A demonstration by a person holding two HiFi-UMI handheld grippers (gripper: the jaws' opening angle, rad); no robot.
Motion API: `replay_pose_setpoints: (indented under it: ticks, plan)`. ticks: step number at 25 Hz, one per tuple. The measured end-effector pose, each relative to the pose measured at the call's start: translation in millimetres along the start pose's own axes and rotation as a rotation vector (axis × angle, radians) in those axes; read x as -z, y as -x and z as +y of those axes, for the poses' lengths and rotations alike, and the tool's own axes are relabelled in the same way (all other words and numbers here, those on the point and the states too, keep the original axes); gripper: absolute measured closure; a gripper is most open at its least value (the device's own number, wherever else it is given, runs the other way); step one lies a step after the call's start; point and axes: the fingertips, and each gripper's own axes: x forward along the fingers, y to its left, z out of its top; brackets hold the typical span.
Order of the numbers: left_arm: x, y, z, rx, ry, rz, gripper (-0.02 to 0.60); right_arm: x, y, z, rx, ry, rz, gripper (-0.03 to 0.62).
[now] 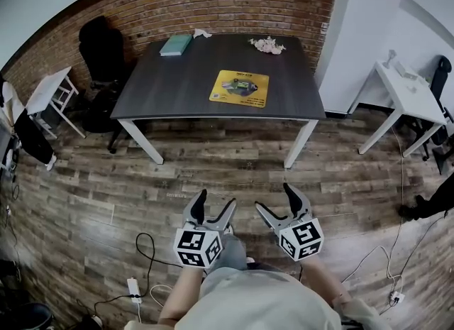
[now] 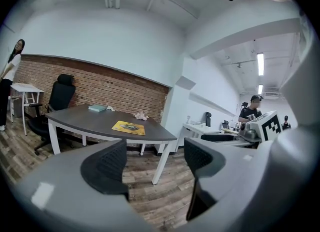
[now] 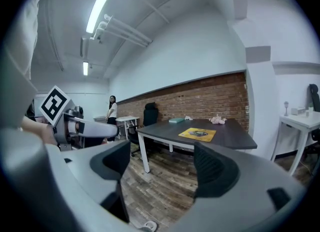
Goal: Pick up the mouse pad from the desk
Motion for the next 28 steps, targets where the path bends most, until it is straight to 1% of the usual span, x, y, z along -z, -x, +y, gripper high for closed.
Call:
replay_pose_setpoints:
  ticks: [4, 8, 11, 15, 21, 28]
  plan:
    - [-4.2, -14.3, 15.9, -0.014, 0.017, -0.015, 0.238, -3.3, -19.3, -6.9, -0.01, 0.0, -0.003, 0.22]
    - [-11.0, -37.4, 40.8, -0.021, 0.022, -0.02, 0.238, -10.1, -47.4, -22.1, 0.005, 0.001, -0.011, 0.22]
    - [-21.6, -60.6, 64.5, -0.016, 0.03, -0.024, 0.238, -20.0, -77.0, -36.2, 0.019, -0.003, -0.015, 0.22]
    - [-40.8, -97.0, 95.3, -0.007, 0.019, -0.018, 0.238, -38.0, -117.5, -55.2, 0.033, 0.004, -0.018, 0.221]
    - [-72.3, -147.8, 134.5, 0.03, -0.006, -0.008, 0.238, -62.7, -176.2, -79.9, 0.055, -0.015, -0.032, 0.221]
    - [-95.0, -197.3, 177.9, 0.067, -0.01, 0.01, 0.238, -77.3, -237.0, -102.8, 0.086, -0.023, -0.029, 0.221]
